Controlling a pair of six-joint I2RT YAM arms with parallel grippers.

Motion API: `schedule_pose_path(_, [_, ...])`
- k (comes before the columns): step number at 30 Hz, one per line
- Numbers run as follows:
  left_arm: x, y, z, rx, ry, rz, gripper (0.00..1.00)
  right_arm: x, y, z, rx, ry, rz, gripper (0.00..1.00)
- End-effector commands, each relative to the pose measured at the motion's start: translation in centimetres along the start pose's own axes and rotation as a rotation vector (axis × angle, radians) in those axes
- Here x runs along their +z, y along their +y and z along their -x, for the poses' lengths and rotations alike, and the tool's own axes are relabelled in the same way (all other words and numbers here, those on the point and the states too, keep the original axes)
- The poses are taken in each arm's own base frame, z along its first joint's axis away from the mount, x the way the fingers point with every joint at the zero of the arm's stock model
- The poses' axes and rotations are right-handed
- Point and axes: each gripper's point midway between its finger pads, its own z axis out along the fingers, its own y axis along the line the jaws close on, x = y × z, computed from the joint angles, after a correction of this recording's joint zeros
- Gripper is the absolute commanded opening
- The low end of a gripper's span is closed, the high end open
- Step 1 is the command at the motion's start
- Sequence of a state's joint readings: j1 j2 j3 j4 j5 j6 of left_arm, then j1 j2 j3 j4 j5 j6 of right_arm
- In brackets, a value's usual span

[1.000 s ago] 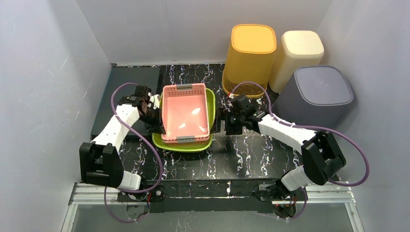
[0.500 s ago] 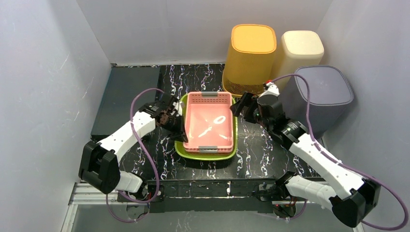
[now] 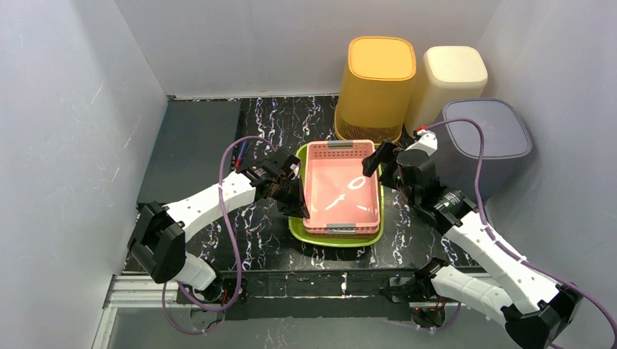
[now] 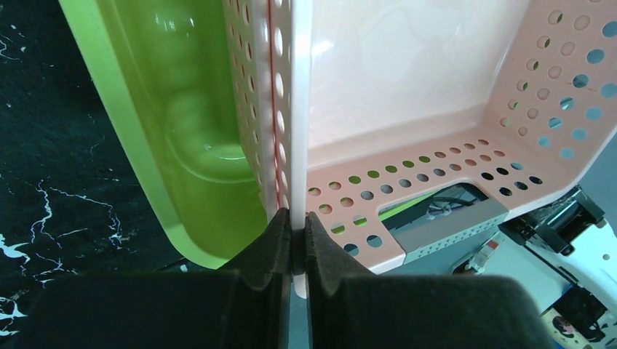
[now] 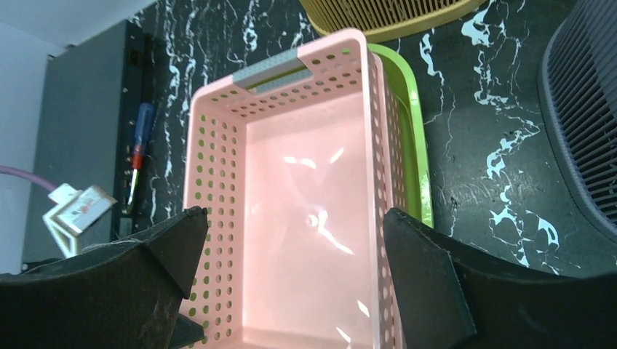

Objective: Turn the large container upside down

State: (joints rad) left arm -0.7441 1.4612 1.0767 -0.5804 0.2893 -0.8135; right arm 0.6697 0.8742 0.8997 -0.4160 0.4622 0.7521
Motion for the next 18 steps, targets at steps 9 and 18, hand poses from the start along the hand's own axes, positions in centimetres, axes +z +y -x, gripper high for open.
schedule_pose_path(9, [-3.7, -2.7, 1.1, 0.004, -0.114, -0.097, 0.0, 1.1, 1.6, -1.0, 0.002, 0.105, -0.012, 0.99])
schedule_pose_path(18, [-5.9, -3.2, 2.6, -0.034, -0.206, -0.109, 0.0, -3.9, 5.2, 5.5, 0.068, -0.098, 0.214, 0.99])
